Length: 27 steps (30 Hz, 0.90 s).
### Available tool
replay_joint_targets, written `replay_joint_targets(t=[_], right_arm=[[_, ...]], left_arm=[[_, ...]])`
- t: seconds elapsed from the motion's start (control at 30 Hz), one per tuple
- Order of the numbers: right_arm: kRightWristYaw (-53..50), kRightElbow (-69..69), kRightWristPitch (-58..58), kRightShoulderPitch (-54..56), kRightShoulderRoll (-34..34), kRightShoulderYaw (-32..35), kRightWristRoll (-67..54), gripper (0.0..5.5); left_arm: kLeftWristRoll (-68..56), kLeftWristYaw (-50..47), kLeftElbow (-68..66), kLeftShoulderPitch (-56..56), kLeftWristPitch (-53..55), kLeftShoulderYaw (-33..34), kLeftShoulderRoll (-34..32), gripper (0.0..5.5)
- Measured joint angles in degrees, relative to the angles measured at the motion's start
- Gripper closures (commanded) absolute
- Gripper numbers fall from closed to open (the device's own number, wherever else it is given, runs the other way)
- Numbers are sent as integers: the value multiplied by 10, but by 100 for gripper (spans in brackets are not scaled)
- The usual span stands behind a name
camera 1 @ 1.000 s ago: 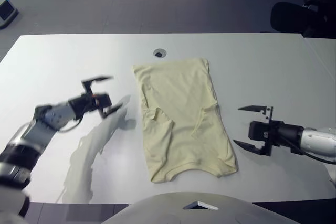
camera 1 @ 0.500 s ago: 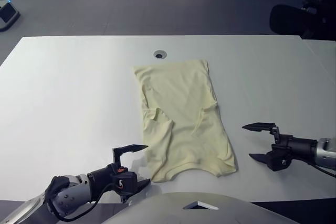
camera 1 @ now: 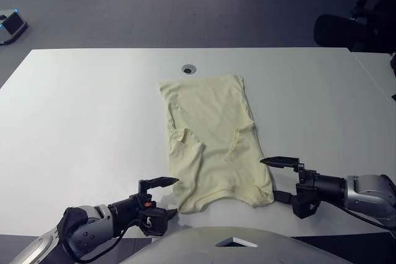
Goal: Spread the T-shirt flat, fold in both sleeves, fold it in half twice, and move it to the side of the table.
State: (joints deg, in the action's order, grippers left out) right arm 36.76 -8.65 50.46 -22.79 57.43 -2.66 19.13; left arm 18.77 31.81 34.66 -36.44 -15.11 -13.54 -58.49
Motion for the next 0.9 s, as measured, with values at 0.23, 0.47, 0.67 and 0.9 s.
replay_joint_targets(t=[0.23,0.47,0.67,0.9], right_arm=[[-11,-7,-11,2,-8,-18,17,180],[-14,-5,-19,3,-8,-26,32,291],[-15,-2,-27,7,-8,-30,39,388],[-10,8,-31,19,-8,-40,42,501]], left_arm=[[0,32,-11,17,-1,-4,14,322],[3,46,-21,27,-1,-8,27,438],[20,51,-26,29,-11,-12,39,538],[47,48,-34,32,-30,-18,58,550]])
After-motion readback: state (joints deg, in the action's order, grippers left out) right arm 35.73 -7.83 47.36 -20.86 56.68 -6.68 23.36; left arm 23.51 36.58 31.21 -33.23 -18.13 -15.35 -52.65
